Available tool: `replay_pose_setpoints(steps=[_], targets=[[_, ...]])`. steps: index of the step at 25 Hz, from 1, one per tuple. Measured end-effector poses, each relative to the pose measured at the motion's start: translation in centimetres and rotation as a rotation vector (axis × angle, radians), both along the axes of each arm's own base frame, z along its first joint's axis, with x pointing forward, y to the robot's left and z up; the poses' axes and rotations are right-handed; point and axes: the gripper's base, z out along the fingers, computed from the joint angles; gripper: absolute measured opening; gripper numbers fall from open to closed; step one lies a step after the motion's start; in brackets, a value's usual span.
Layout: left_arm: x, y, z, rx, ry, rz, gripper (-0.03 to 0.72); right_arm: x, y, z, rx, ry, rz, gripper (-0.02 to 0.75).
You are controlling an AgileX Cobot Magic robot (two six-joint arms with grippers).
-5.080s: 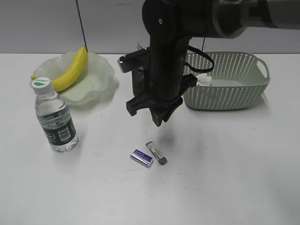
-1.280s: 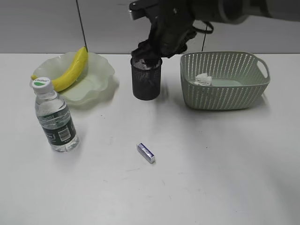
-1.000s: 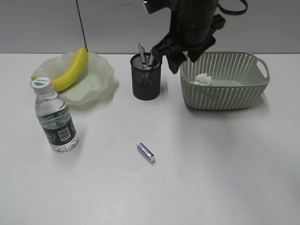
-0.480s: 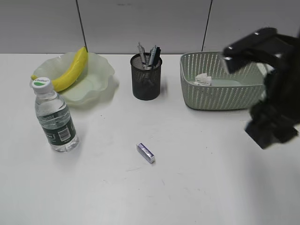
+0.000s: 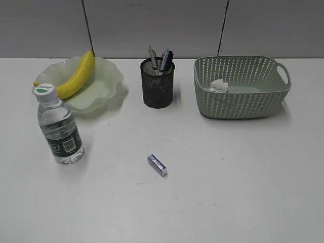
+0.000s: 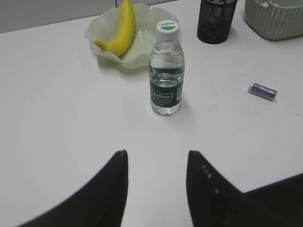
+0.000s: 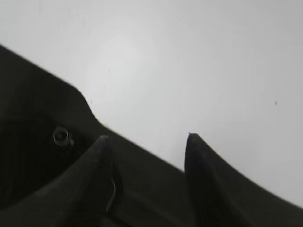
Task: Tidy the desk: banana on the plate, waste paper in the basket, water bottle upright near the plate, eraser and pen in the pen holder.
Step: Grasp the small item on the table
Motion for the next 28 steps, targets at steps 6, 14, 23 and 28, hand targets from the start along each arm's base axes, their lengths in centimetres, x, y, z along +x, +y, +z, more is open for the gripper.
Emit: replay_pose_setpoints(steps=[6,14,23,28], targets=[[1.0,-0.5,0.0,-0.012,0.065,-0.015,0.309,-4.8,-3.4,1.5,0.257,-0.345,0.006,0.403],[7.9,-4.3,1.7,-0.333,0.279,-0.085,0.309,-6.5,-4.7,1.4,0.327,-0.452,0.000,0.403],[16.7,-9.7,-1.9,-0.436,0.694,-0.094,0.309,-6.5,-4.7,1.4,0.326,-0.454,-0.001,0.403],[19.5,-14.8,-4.3,-0.436,0.770,-0.086,0.309,-6.5,-4.7,1.4,0.327,-0.453,-0.002,0.403]])
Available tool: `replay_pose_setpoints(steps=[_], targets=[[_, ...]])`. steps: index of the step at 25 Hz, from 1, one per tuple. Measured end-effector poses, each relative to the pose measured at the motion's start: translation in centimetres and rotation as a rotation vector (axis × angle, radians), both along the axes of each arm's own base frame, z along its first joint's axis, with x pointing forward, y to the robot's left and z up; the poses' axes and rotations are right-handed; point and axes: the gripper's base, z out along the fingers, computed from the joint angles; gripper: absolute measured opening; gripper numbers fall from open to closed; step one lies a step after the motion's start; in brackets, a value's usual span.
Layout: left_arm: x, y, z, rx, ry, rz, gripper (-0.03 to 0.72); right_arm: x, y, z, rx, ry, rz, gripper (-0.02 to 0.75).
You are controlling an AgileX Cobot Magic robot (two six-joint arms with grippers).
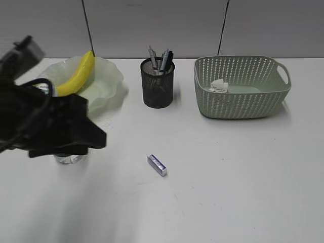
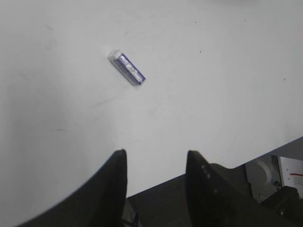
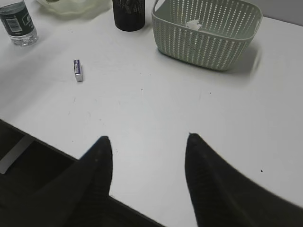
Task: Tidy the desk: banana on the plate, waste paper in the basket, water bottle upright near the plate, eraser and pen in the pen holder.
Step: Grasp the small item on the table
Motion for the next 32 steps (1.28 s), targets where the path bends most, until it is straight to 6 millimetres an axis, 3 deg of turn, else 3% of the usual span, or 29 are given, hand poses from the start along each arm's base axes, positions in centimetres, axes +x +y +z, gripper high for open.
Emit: replay_pose_setpoints(steps=[6,12,21,32], targets=[[3.8,-6.2,-3.0,0.004,0.168,0.057,0.309,0.0,0.0,0.0,0.000,0.000,0.000,0.403],[8.0,-9.9,-6.1,0.058,0.316,0.124,0.309,0.0,0.0,0.0,-0.001,0.000,0.000,0.403],[11.4,-11.8,-8.6,0.291,0.503,0.215,0.309,0.0,0.0,0.0,0.000,0.000,0.000,0.403],[12.2,-12.5,-11.2,0.324,0.593,0.298,0.309,0.0,0.0,0.0,0.001,0.000,0.000,0.403]])
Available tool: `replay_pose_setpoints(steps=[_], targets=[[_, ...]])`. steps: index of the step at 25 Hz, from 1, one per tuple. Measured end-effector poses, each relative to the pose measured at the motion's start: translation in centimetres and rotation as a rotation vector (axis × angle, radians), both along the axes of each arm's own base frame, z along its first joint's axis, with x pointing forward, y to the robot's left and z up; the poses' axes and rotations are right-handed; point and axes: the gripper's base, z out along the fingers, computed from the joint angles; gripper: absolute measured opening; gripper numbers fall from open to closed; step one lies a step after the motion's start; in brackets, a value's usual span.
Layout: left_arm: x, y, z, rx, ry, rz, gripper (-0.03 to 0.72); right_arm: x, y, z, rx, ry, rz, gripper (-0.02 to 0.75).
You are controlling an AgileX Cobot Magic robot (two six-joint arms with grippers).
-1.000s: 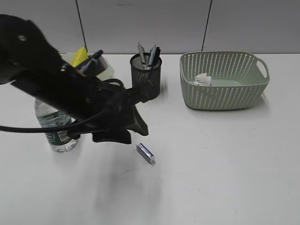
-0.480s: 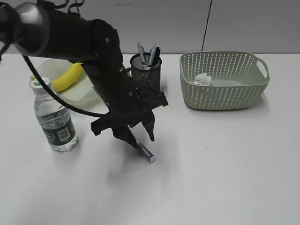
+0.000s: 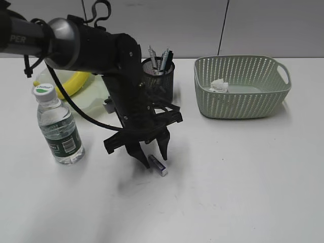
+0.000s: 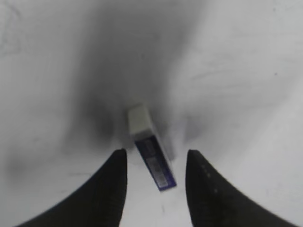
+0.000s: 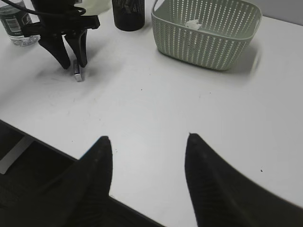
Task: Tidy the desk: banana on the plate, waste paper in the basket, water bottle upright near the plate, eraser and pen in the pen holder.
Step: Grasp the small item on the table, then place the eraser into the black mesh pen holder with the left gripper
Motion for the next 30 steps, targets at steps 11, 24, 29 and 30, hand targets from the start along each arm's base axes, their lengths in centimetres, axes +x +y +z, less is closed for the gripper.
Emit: replay_pose_setpoints(steps=[11,24,29,30], targets=[[0.5,-0.3,-1.9,0.016,0.018,0.013,0.111,0.0,0.0,0.0,-0.001,0.000,0.000,0.403],[3.6,-1.6,5.5,-0.113,-0.326,-0.008,0.081,0.0,0.0,0.0,0.000,0.000,-0.001,0.403],[5.9,-1.6,10.6,-0.102,-0.659,-0.085,0.081,0.0,0.0,0.0,0.000,0.000,0.000,0.403],[6.3,-1.5,10.9,-0.087,-0.704,-0.103,0.081,0.0,0.0,0.0,0.000,0.000,0.000,0.403]])
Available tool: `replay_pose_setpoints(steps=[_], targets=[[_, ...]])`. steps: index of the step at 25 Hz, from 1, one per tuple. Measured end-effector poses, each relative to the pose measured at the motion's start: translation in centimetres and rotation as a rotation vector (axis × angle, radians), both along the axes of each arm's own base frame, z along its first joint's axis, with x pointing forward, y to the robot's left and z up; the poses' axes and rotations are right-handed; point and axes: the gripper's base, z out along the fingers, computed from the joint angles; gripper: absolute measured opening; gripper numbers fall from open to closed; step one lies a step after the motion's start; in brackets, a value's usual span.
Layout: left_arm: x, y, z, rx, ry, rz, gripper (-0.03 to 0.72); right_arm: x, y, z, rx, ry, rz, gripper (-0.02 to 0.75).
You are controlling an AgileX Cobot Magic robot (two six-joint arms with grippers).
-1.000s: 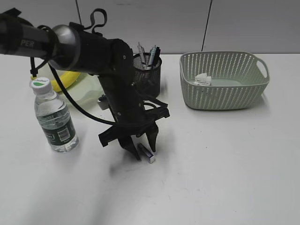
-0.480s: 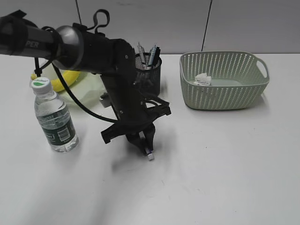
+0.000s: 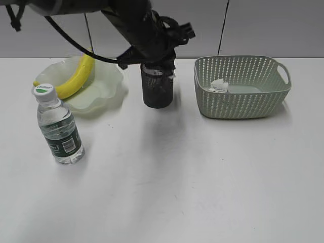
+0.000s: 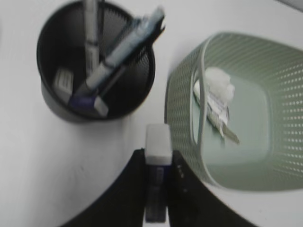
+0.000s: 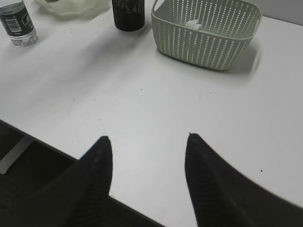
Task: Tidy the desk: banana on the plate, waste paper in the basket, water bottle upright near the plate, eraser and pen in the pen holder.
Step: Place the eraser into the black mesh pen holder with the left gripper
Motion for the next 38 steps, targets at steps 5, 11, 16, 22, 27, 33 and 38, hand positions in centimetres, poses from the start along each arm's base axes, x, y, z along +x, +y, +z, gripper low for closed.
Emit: replay_pose_setpoints(steps=[5,11,16,22,27,33,38], targets=[[1.7,0.8,0.3,0.070,-0.176,-0.033,0.081,0.0,0.0,0.0,0.000,0.000,0.000,0.403],[3.5,1.0,-2.2,0.137,-0.249,-0.068,0.081,0.0,0.0,0.0,0.001,0.000,0.000,0.402],[4.2,0.8,-4.0,0.189,-0.292,-0.112,0.081,0.0,0.0,0.0,0.001,0.000,0.000,0.402],[4.5,0.9,-4.1,0.244,-0.343,-0.149,0.163,0.0,0.0,0.0,0.001,0.000,0.000,0.402],[4.5,0.9,-3.9,0.254,-0.350,-0.152,0.328,0.0,0.0,0.0,0.000,0.000,0.000,0.402],[3.4,2.3,0.6,0.280,-0.370,-0.111,0.347,0.0,0.0,0.0,0.000,0.000,0.000,0.402],[0.3,6.1,7.4,0.423,-0.313,-0.009,0.347,0.0,0.0,0.0,0.001,0.000,0.000,0.402]])
